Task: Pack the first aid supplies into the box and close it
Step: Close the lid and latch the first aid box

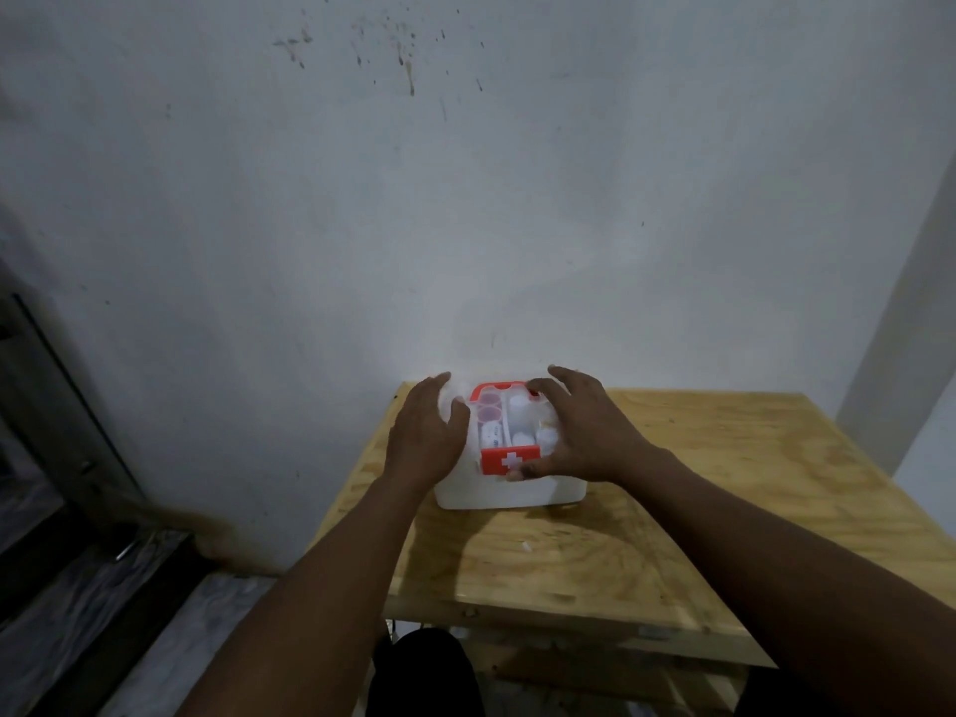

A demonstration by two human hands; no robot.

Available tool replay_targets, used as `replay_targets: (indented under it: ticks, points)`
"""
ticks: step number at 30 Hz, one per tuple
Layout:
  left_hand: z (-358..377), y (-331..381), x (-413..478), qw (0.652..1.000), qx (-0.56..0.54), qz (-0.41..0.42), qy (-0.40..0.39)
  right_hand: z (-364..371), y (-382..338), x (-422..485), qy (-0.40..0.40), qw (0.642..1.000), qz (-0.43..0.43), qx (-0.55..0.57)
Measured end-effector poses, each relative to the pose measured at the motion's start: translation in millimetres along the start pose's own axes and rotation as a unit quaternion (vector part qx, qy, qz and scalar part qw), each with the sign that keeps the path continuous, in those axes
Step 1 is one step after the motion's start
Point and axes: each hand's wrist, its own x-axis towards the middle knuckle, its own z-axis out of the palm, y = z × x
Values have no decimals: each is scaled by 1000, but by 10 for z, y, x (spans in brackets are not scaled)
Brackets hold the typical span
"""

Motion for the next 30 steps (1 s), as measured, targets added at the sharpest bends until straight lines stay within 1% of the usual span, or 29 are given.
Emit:
replay_targets:
  ticks: [1, 2, 3, 5, 6, 7, 9, 10, 13, 15, 18, 21, 25, 30]
  points:
    - [14, 11, -7, 996, -68, -49, 11, -4, -12, -20, 25, 998, 11, 58]
    - [34, 9, -22, 982, -156, -108, 18, 9, -26, -51, 55, 989, 38, 134]
    - [62, -5, -47, 954, -252, -165, 20, 52, -33, -76, 86, 970, 77, 212]
    - [150, -101, -96, 879, -404, -254, 3, 187, -19, -119, 135, 920, 163, 329]
    - [227, -195, -108, 849, -449, -280, -13, 273, 2, -140, 146, 893, 199, 375]
    - [328, -314, -99, 829, -470, -301, -31, 351, 15, -161, 152, 865, 227, 420]
    - [482, -503, -60, 822, -472, -315, -54, 476, 17, -178, 155, 815, 266, 490]
    - [522, -551, -38, 822, -471, -315, -56, 517, 2, -176, 154, 801, 278, 508]
    - [522, -546, -14, 816, -486, -307, -54, 567, -49, -149, 161, 778, 295, 530]
    - [473, -421, -46, 813, -497, -301, -39, 552, -46, -131, 166, 778, 301, 526]
    - [480, -222, -65, 811, -503, -297, -38, 481, 54, -142, 181, 779, 301, 519]
    - [682, -83, -27, 806, -506, -303, -46, 339, 244, -203, 204, 775, 305, 515]
    - [1095, 104, 74, 802, -509, -301, -85, 119, 581, -305, 227, 772, 313, 505]
    - [1210, 595, 1, 794, -523, -280, -130, -55, 911, -448, 250, 770, 322, 491]
